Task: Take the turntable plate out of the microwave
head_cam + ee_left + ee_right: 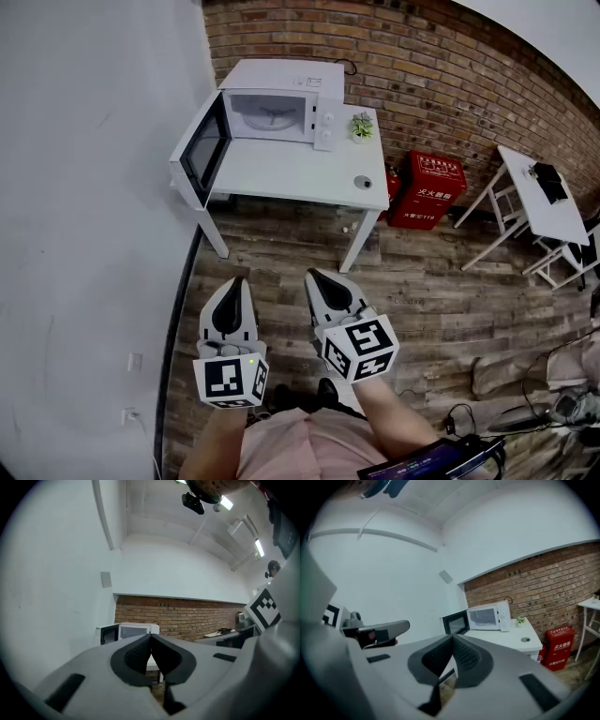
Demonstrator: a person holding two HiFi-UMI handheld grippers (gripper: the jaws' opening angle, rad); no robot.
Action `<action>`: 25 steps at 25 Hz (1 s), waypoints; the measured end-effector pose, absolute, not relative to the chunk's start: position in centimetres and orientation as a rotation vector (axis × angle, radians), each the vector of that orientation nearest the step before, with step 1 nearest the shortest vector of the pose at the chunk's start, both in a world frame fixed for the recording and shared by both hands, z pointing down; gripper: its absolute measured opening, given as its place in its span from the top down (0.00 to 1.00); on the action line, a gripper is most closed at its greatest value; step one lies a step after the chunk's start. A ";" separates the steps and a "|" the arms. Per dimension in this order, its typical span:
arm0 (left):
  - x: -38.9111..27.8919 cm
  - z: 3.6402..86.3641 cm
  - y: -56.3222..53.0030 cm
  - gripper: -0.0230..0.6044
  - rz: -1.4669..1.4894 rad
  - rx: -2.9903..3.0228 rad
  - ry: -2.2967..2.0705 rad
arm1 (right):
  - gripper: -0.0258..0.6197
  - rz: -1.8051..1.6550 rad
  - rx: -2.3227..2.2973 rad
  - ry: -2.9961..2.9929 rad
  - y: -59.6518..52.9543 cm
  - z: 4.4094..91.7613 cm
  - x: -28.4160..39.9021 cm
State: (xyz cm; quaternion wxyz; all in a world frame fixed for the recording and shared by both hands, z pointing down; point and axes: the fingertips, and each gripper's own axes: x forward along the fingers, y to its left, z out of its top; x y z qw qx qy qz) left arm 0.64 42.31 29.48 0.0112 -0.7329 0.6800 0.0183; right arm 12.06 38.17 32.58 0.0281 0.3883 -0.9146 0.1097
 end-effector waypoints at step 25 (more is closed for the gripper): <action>-2.6 30.8 41.4 0.69 0.037 -2.391 2.008 | 0.73 0.359 1.365 -2.790 36.9 33.1 10.1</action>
